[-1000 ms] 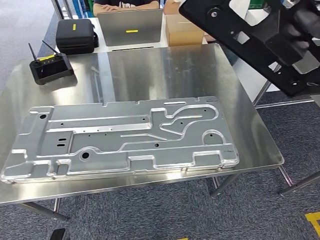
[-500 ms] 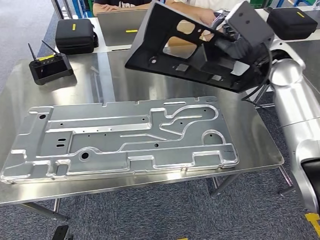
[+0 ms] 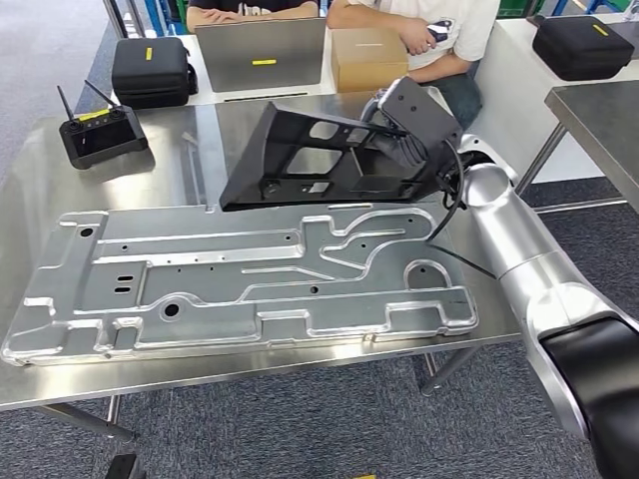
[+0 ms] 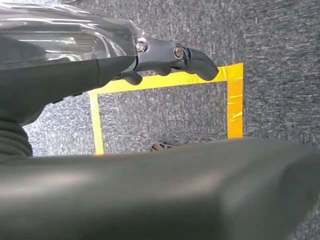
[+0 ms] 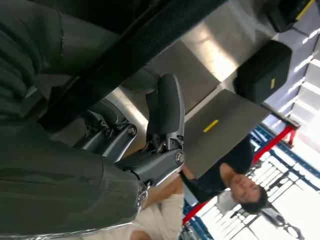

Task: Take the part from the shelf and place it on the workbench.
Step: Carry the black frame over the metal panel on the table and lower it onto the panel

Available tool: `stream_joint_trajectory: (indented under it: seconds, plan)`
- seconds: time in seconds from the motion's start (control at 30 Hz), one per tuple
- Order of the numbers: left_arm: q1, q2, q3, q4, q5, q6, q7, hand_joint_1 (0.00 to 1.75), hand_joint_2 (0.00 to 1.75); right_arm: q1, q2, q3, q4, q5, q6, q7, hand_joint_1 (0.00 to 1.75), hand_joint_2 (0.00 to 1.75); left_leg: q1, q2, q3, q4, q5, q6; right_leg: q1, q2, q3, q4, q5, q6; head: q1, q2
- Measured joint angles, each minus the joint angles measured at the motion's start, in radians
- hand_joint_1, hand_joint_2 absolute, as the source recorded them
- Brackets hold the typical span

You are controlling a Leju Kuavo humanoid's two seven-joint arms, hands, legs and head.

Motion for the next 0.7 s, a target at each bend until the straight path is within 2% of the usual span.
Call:
stream_joint_trajectory:
  seconds: [0.4,0.7]
  plan:
    - [0.018,0.012,-0.004,0.000,0.000,0.013,-0.036,0.00,1.75,0.003,-0.157,-0.125,0.070,-0.017,0.018,-0.024,1.75,1.75,-0.001,-0.001,-0.001,0.001,0.000,0.000,0.000,-0.001,-0.001,0.000,0.000,0.000,0.000,0.000]
    - [0.014,0.012,-0.015,0.000,0.001,0.010,-0.045,0.00,1.75,0.038,-0.199,-0.189,0.112,0.023,0.023,-0.043,1.75,1.75,0.000,-0.001,0.000,0.000,0.000,0.000,0.000,0.000,-0.001,0.000,0.000,0.000,0.000,0.000]
